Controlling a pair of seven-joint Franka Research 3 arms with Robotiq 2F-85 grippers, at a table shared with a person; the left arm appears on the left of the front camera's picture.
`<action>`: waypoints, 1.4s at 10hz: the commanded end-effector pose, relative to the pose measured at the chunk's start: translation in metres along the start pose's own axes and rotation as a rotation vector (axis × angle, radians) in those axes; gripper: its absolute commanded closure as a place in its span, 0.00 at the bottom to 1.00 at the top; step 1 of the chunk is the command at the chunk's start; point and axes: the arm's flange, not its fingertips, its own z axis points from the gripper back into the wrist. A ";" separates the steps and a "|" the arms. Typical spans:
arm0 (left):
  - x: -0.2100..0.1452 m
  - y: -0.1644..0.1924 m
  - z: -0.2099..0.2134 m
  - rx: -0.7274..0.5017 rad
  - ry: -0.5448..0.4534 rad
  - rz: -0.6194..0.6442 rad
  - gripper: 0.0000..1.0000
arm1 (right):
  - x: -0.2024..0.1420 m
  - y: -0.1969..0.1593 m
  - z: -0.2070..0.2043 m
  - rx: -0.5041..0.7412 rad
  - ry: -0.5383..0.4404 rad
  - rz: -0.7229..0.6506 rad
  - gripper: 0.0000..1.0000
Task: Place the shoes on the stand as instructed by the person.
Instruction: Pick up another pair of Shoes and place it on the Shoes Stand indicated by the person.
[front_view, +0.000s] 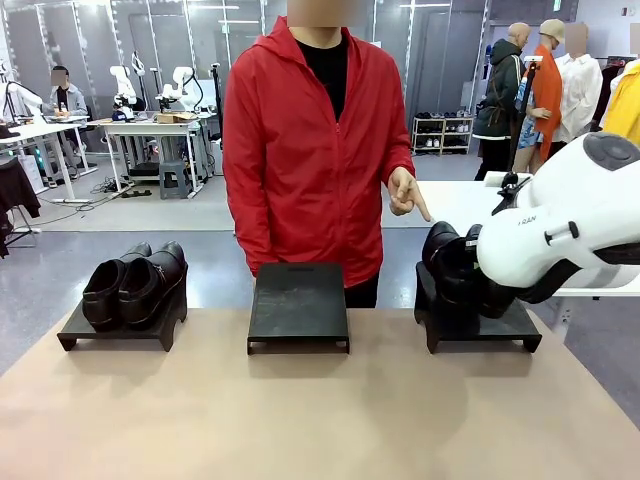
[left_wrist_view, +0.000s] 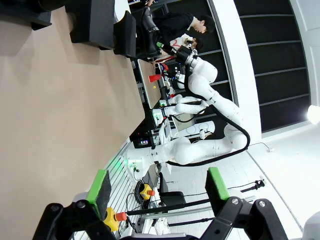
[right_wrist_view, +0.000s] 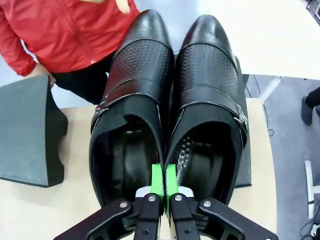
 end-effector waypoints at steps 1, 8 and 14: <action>-0.004 -0.002 -0.001 0.019 0.006 -0.009 0.03 | 0.015 0.003 -0.001 0.010 -0.055 0.025 0.96; -0.004 -0.002 -0.001 0.019 0.006 -0.009 0.03 | 0.022 -0.010 -0.034 -0.017 0.060 0.082 0.96; -0.004 -0.002 -0.001 0.019 0.006 -0.009 0.03 | 0.024 -0.018 -0.057 -0.058 0.041 0.065 0.96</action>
